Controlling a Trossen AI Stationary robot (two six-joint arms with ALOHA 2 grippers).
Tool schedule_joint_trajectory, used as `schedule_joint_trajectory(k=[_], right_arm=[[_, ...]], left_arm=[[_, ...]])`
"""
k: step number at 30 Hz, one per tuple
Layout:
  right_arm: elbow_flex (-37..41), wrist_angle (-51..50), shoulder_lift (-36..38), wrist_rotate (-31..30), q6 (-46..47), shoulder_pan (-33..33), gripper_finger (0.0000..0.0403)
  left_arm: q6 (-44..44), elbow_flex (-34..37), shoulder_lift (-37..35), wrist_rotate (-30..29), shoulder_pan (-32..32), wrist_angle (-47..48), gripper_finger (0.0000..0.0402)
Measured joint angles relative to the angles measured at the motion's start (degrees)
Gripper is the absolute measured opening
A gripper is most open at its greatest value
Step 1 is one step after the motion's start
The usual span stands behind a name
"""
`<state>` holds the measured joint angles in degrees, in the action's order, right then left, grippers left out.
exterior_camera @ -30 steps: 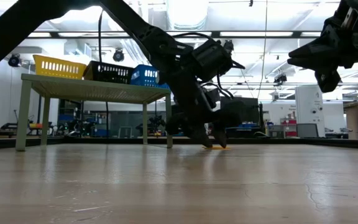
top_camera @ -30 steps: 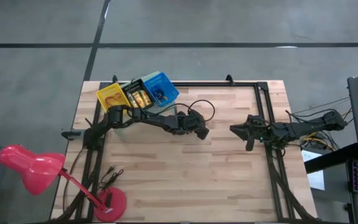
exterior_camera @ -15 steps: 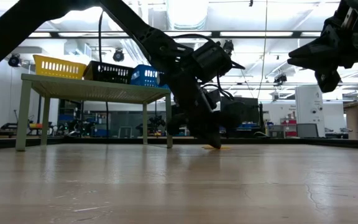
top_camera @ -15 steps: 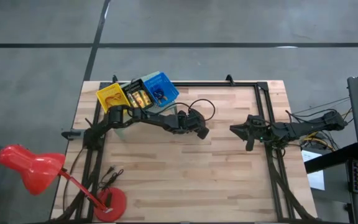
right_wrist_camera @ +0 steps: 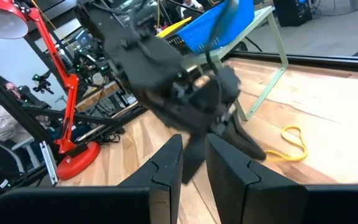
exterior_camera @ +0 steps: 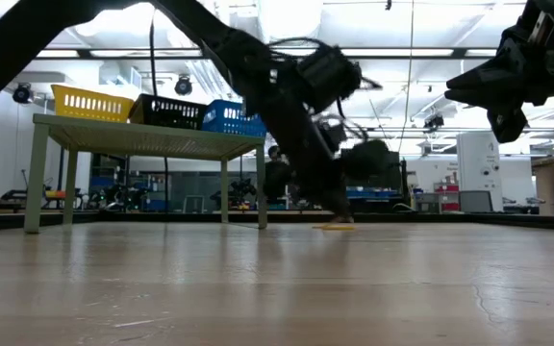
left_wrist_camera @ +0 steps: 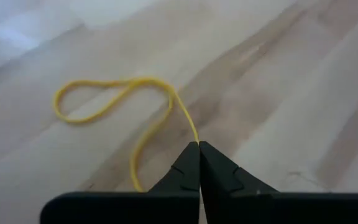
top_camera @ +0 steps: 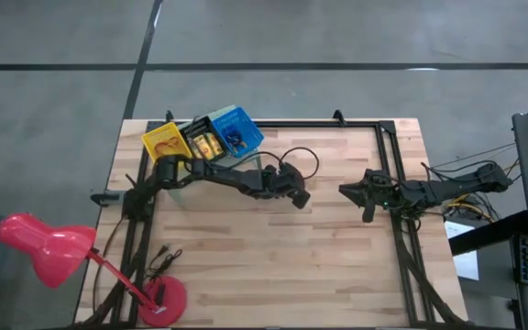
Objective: Pick & Place Office Desk Supplies
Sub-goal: Put the yellow rubber band into the yellow basket on the shelf
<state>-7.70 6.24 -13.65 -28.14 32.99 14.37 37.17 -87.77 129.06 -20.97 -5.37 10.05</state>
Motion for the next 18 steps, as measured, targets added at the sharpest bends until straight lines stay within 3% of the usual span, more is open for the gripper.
schedule_joint_trajectory(k=[18], right_arm=[[0.00,0.00,0.00,0.00,0.00,0.00,0.0068]], left_arm=[[-4.65,-0.11,-9.86,-2.10,0.62,-0.17,0.0000]])
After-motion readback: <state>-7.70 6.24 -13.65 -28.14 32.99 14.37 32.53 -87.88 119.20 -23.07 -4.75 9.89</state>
